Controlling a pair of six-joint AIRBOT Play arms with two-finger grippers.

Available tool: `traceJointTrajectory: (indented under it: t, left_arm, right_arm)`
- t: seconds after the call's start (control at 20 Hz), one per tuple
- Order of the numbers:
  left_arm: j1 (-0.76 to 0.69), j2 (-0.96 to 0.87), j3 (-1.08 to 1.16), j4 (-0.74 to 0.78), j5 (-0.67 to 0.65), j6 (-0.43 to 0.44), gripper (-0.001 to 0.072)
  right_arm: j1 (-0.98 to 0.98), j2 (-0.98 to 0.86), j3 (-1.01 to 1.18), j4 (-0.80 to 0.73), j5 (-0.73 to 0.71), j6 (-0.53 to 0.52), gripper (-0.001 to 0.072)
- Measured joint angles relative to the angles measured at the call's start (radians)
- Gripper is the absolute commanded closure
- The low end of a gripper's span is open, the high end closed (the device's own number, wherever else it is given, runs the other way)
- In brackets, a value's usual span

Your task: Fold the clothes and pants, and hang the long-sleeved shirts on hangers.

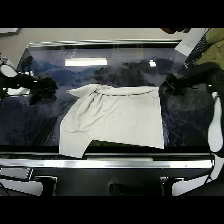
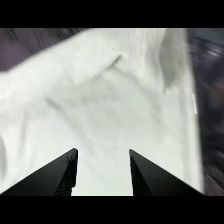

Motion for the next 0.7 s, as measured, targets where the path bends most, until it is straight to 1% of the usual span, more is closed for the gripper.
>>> traceJointTrajectory:
  t: [0.15,0.25,0.45,0.5,0.55,0.7]
  left_arm:
    - [0.105,0.057,-0.064,-0.047,-0.049,0.052,0.0223]
    - [0.159,0.085,-0.126,-0.062,-0.061,0.067,0.0231]
    - [0.223,0.112,-0.237,-0.075,-0.06,0.083,0.0232]
    - [0.23,0.116,-0.256,-0.077,-0.056,0.085,0.0232]
    - [0.235,0.117,-0.27,-0.078,-0.054,0.087,0.0232]
    - [0.243,0.119,-0.294,-0.081,-0.047,0.091,0.0231]
  right_arm:
    - [-0.092,0.1,-0.085,-0.018,-0.119,-0.087,0.0294]
    - [-0.136,0.188,-0.222,-0.03,-0.155,-0.131,0.0292]
    - [-0.177,0.367,-0.591,-0.085,-0.147,-0.203,0.0289]
    - [-0.181,0.396,-0.672,-0.098,-0.133,-0.214,0.0276]
    - [-0.183,0.418,-0.744,-0.107,-0.119,-0.223,0.0237]
    - [-0.188,0.455,-0.921,-0.122,-0.071,-0.241,0.0229]
